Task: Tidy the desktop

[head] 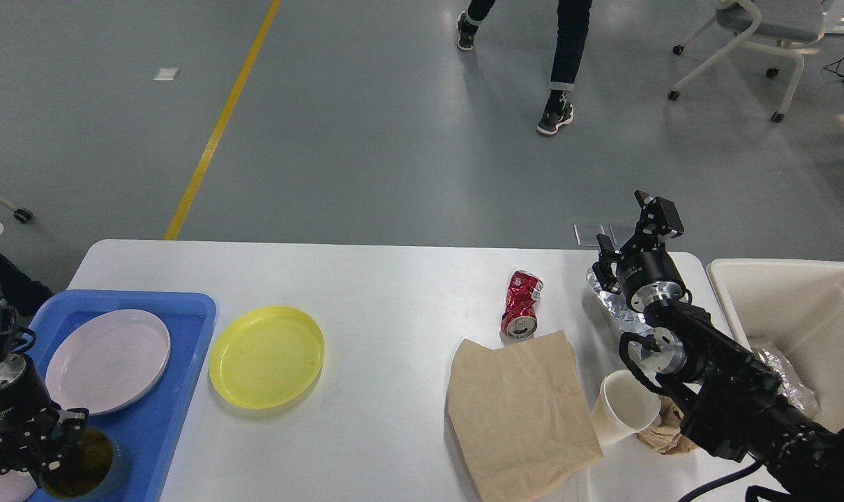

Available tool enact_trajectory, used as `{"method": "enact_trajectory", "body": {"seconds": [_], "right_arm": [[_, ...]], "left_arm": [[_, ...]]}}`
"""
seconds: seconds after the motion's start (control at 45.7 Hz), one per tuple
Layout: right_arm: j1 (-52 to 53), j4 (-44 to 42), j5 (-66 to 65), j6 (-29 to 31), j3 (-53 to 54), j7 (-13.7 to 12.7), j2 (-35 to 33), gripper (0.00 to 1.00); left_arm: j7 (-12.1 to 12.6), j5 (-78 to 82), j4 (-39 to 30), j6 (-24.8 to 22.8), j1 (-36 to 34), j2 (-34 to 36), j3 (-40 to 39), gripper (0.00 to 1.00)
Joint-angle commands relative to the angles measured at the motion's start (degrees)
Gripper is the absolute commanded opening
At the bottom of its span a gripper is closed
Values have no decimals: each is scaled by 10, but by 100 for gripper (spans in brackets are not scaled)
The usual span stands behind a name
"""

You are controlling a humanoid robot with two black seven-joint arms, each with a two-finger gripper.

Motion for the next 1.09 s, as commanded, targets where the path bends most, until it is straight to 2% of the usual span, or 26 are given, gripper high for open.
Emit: {"method": "enact_trajectory", "body": {"seconds": [0.0, 0.109, 0.547, 0.701, 0.788, 0.832, 0.919, 1.073], "right_arm": [[0, 0, 0, 0, 0, 0, 0, 100], [0, 0, 0, 0, 0, 0, 0, 100], [0, 0, 0, 0, 0, 0, 0, 100], [0, 0, 0, 0, 0, 0, 0, 100], [0, 0, 0, 0, 0, 0, 0, 100], [0, 0, 0, 0, 0, 0, 0, 100], [0, 0, 0, 0, 0, 0, 0, 100], [0, 0, 0, 0, 0, 0, 0, 100]], "left_arm": [[1, 0, 1, 0, 10, 0, -3, 3], [3, 0, 10, 0, 15, -1, -6, 6], [-1, 0, 24, 0, 19, -3, -9, 28], [-2, -1, 24, 0, 16, -4, -10, 46], [-3, -1, 24, 0, 9, 0, -7, 74], [-3, -1, 24, 0, 6, 1, -6, 83], [-3, 0, 23, 0, -2, 1, -4, 88], [-3, 0, 17, 0, -33, 2, 3, 90]]}}
